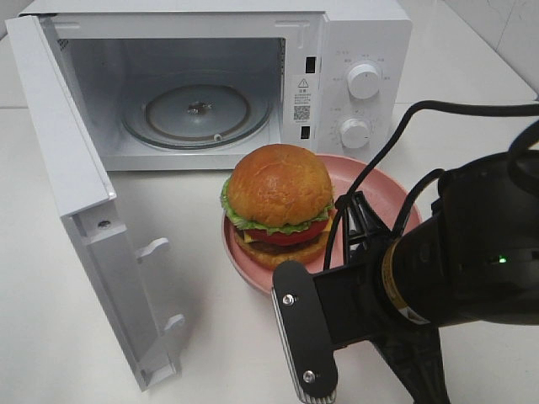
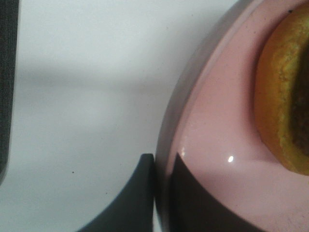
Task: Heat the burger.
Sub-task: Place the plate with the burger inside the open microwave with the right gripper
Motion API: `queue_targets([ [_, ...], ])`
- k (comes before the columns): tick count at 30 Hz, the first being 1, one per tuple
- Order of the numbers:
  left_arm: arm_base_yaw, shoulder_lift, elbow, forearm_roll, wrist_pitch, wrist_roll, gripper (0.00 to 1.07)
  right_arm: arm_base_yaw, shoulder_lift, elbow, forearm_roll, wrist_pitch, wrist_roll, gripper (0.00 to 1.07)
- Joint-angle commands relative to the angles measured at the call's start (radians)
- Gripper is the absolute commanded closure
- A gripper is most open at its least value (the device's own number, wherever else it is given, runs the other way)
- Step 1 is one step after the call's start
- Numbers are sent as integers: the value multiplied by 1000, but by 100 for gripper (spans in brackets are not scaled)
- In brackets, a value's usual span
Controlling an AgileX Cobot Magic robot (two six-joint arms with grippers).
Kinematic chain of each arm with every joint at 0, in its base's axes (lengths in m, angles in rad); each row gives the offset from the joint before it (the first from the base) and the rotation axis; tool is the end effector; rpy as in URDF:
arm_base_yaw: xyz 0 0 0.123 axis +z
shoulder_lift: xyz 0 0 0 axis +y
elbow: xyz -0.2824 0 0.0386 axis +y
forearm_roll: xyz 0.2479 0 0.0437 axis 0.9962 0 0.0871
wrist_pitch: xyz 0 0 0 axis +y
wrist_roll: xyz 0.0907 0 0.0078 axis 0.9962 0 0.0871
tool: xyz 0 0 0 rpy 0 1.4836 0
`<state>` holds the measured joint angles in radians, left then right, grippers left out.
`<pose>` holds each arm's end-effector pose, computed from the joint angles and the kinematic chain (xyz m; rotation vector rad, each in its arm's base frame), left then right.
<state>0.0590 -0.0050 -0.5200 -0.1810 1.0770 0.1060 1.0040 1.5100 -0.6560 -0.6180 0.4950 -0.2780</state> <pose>-0.0085 -0.0150 0.2824 0.0603 2.0234 -0.1118 0.1556 0.1977 0.1681 -2.1134 1.7020 -0.3347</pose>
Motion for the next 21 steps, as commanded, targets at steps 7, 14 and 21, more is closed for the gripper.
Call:
queue_targets([
  [7,2,-17,1,-5,-2,-2,7,-105,-8,-54,70,-104,-235,107],
  [14,2,-17,1,-5,-2,-2,7,-145,-8,-66,214,-138,-446,107],
  [21,2,-17,1,-5,-2,-2,7,-190,-8,-74,307,-161,-604,107],
])
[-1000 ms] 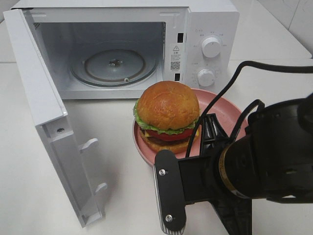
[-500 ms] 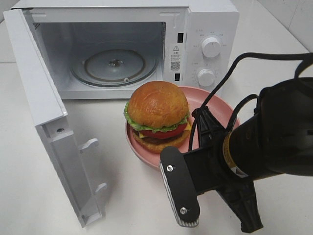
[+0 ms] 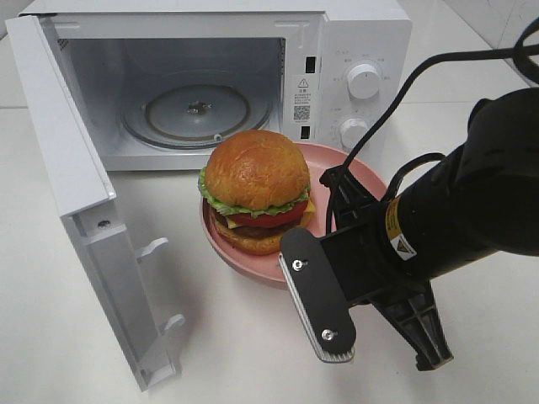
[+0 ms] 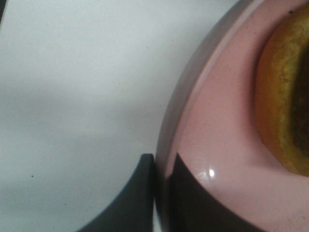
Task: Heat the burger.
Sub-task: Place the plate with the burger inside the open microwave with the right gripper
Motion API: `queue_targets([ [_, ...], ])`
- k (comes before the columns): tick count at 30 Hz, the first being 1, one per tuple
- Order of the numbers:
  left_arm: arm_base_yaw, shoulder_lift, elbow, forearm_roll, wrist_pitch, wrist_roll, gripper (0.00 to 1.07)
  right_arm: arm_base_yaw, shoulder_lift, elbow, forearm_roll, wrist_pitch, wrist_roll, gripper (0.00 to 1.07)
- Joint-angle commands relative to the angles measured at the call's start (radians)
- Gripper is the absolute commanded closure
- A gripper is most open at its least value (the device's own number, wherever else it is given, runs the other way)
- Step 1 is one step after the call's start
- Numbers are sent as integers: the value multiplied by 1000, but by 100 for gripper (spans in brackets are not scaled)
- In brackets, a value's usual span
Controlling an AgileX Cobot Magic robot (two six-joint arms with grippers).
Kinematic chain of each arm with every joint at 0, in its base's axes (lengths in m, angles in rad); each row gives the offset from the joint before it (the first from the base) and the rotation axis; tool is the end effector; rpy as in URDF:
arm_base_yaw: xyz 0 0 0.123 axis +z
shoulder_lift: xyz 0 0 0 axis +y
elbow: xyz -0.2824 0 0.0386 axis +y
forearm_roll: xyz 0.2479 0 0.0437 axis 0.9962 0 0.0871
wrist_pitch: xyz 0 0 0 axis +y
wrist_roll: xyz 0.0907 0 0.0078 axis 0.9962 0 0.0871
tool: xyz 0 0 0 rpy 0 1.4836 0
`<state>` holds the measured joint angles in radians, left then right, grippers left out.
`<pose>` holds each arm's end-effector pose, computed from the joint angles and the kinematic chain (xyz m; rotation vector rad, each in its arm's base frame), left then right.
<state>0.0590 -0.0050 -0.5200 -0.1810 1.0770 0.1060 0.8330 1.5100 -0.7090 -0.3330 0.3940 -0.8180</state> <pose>-0.0085 -0.0150 0.2824 0.0603 2.0234 -0.1118 0.1881 0.1899 0.1796 -2.1948 1.5217 -0.2627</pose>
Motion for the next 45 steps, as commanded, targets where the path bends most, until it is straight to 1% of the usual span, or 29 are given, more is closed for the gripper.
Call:
queue_targets([
  [1,2,-17,1,-5,-2,-2,7,-23,-8,-24,40,-62,-86,107],
  [2,2,-17,1,-5,-2,-2,7,-41,-8,-34,82,-69,-146,107],
  [5,2,-17,1,-5,-2,-2,7,-51,-8,-39,101,-75,-179,107],
  [7,2,-17,1,-5,-2,-2,7,-89,-8,-57,175,-92,-299,107],
  [9,2,-17,1,-5,-2,-2,7,-96,-8,-60,188,-92,-337,107],
  [10,2,-17,1,-5,-2,-2,7,-114,-7,-64,222,-94,-413,107],
  [13,2,-17,1,-5,-2,-2,7,-121,-7,-64,245,-96,-445,107],
  [15,2,-17,1,-5,-2,-2,7,-158,-5,-64,369,-97,-585,107],
  [16,2,-17,1,-5,-2,-2,7,-158,-5,-64,369,-97,-585,107],
  [18,2,-17,1,-5,-2,-2,7,-173,-5,-64,437,-100,-667,107],
  [21,2,-17,1,-5,-2,-2,7,-183,-5,-64,463,-105,-714,107],
  [23,2,-17,1,-5,-2,-2,7,-185,-4,-64,463,-110,-717,107],
  [29,2,-17,1,-5,-2,-2,7,-185,-1,-64,390,-117,-692,107],
  [37,2,-17,1,-5,-2,-2,7,-185,20,-66,391,-140,-692,107],
  [42,2,-17,1,-5,-2,-2,7,-181,51,-89,390,-141,-690,107],
  [45,2,-17,1,-5,-2,-2,7,-164,71,-111,389,-142,-686,107],
])
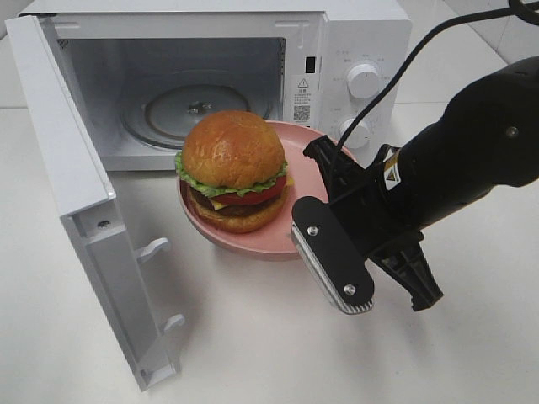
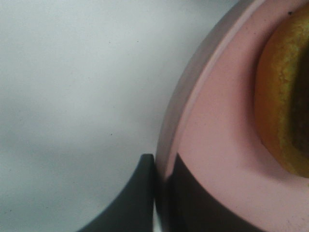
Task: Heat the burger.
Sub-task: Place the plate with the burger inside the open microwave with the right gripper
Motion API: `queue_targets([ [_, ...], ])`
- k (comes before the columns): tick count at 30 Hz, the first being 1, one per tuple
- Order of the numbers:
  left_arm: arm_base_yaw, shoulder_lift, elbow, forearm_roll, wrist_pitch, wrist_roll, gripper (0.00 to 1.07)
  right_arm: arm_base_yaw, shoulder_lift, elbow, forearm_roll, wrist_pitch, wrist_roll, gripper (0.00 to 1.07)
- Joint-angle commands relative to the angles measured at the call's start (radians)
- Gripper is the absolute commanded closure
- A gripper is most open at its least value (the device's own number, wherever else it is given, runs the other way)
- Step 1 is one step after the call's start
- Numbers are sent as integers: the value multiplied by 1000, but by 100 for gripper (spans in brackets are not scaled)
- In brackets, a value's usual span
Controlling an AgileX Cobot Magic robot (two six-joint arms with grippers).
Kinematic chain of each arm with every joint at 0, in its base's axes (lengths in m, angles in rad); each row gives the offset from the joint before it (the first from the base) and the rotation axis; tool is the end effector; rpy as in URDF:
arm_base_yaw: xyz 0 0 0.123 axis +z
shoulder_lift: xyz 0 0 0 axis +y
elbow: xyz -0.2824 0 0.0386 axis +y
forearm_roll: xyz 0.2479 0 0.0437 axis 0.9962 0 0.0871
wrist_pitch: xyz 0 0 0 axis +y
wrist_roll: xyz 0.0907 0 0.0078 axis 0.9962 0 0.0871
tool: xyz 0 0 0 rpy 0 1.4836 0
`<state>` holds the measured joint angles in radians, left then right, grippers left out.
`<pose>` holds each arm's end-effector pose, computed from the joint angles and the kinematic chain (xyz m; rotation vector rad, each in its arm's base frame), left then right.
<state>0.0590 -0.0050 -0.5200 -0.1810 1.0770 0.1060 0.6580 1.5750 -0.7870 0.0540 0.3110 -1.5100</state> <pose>-0.0085 -0.0150 0.2824 0.0603 2.0234 -0.1118 0.2315 0.1809 0.1831 -2.2750 1.2729 -0.2720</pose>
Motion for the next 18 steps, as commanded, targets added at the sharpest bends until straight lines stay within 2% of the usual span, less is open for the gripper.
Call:
queue_targets([
  [1,2,-17,1,-5,-2,-2,7,21,26,-50,-5,-60,15,107],
  [18,2,-17,1,-5,-2,-2,7,25,158,-220,-22,-55,89,107],
])
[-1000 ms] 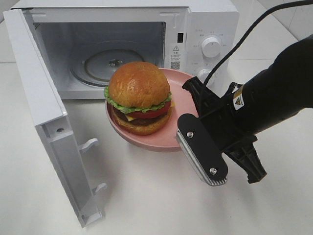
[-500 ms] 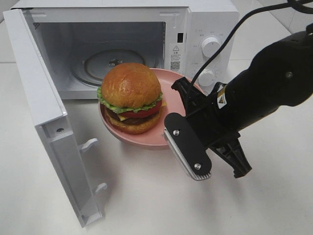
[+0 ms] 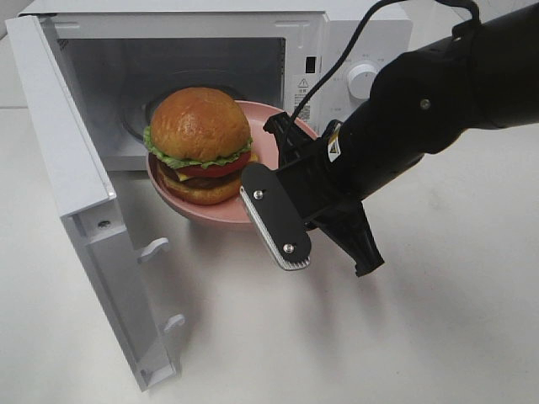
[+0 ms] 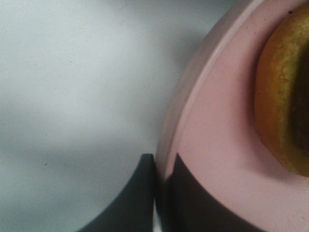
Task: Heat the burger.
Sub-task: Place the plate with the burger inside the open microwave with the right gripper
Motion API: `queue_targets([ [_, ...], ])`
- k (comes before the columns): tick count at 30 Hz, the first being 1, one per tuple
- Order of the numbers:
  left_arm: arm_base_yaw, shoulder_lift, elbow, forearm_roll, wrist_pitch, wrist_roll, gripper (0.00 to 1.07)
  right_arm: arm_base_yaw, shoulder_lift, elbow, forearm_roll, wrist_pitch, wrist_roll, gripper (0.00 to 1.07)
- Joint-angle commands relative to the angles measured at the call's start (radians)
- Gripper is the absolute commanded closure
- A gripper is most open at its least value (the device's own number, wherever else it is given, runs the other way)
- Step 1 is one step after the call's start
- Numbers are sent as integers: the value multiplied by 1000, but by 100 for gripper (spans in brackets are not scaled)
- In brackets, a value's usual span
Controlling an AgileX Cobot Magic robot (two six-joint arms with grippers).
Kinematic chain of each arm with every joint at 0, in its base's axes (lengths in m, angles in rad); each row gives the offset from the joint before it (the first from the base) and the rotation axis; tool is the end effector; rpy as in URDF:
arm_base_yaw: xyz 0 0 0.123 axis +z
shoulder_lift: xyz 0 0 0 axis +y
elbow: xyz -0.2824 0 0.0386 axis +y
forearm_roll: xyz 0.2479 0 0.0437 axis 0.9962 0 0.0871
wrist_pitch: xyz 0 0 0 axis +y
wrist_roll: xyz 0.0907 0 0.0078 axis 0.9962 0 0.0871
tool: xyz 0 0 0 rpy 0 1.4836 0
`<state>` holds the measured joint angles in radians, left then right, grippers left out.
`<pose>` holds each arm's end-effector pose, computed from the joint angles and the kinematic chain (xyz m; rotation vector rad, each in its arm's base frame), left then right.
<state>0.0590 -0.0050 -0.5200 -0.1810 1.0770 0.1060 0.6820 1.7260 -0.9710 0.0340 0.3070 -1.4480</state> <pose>-0.0085 -0.0150 0.2824 0.0603 2.0234 -0.1118 0.2659 0.2171 0.1826 -2.2283 1.2771 -0.2707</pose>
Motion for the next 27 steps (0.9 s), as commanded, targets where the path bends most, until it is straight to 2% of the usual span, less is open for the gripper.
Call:
queue_targets([
  [1,2,-17,1,-5,-2,-2,7,1,19,-52,-2,-50,37,107],
  [8,2,-17,1,-5,-2,-2,7,1,71,-119,-2,-23,59,107],
  [13,2,-17,1,-5,-2,-2,7,1,146,-227,-25,13,149,107],
  [27,2,-17,1,-5,-2,-2,7,9,282,-422,-74,88,227,107],
])
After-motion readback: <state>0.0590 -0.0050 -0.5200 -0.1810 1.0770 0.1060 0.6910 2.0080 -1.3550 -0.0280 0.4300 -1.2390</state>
